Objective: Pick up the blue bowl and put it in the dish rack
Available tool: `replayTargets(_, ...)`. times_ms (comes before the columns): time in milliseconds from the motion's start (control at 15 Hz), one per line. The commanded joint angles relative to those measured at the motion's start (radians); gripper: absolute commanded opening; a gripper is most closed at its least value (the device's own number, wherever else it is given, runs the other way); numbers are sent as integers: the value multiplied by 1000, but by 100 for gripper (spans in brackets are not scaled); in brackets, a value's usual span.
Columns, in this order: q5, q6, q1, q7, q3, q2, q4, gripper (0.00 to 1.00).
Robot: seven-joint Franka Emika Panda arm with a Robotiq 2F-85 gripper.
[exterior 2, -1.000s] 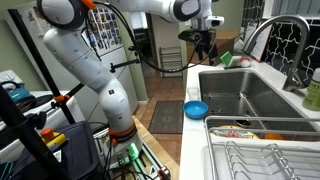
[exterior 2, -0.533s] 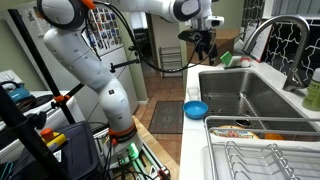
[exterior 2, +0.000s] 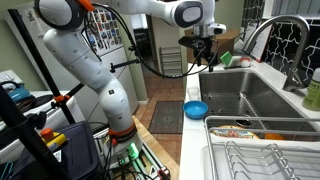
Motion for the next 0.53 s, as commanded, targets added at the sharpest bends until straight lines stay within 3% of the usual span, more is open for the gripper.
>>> replayTargets(0,36,-1,4,-188,-65,-48,-92,100)
replayTargets(467,2,12,-34,-392,-160,-69,-193,100)
